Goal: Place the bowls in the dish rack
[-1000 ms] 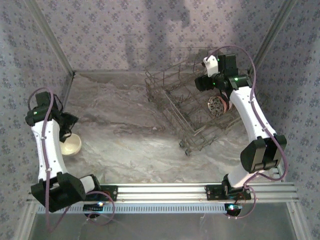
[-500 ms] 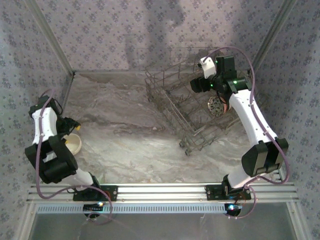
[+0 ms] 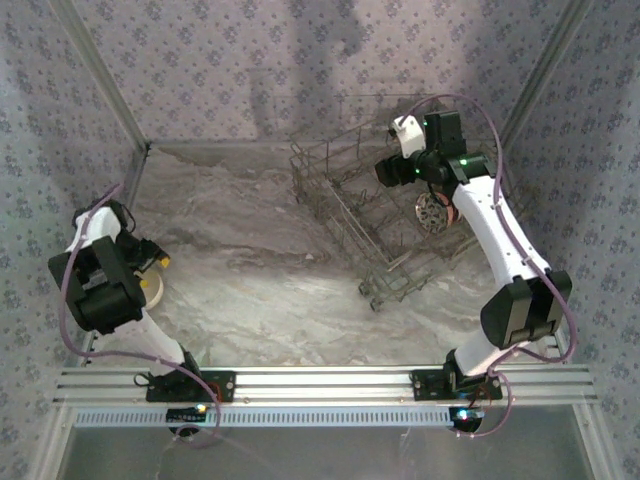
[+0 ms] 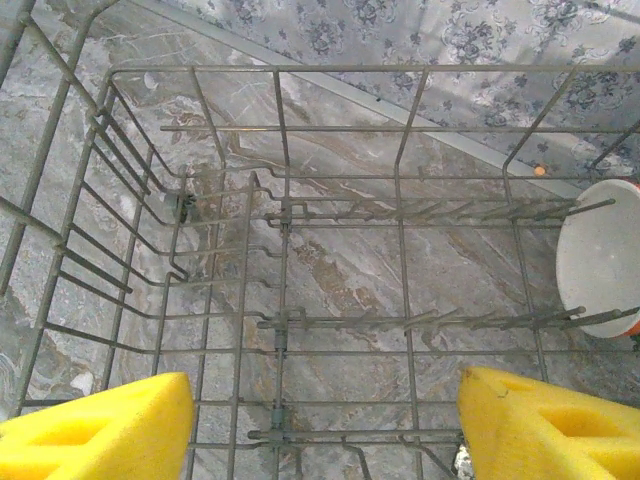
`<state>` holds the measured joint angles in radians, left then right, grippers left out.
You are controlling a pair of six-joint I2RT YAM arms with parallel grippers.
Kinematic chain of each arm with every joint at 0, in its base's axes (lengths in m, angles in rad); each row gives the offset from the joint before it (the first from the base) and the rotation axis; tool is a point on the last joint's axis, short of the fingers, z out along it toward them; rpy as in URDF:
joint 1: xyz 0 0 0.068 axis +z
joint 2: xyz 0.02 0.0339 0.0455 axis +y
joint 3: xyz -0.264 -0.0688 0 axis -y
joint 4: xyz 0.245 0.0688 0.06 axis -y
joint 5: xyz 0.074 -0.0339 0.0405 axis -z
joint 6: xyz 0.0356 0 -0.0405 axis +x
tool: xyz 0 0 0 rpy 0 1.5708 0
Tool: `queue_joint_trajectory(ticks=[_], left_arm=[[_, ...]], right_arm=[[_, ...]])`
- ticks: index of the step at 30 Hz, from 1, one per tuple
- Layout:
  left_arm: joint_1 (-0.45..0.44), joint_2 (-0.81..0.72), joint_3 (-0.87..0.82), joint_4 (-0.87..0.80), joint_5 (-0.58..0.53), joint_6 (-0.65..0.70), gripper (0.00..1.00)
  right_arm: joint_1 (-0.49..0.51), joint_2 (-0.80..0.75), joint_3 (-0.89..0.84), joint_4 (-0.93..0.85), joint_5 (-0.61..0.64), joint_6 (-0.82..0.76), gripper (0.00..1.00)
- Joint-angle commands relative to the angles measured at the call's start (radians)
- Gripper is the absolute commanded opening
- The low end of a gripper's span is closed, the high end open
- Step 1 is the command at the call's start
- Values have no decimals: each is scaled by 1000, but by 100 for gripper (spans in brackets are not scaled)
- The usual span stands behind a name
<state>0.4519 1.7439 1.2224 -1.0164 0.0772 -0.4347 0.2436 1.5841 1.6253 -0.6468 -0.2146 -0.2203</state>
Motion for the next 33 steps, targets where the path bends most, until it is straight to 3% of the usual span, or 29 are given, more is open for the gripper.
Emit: queue_joint_trajectory(ticks=[1,8,16,24,33], left_arm=[[-25,20,20,-17,-28,33,52],[-29,36,-23,8,-33,31,28],[-54,33,-10,-11,-31,31,10],[-96,17,9,-38,-38,35,4],[-210,11,54,-71,-88,42,1]], right_arm=[[8,21,58,-36,14,9,72],[16,52,104,-54,24,4,72],[20,66,120,-66,36,-5,72],[21,74,126,-64,32,-5,72],[21,80,126,-64,31,-4,72]])
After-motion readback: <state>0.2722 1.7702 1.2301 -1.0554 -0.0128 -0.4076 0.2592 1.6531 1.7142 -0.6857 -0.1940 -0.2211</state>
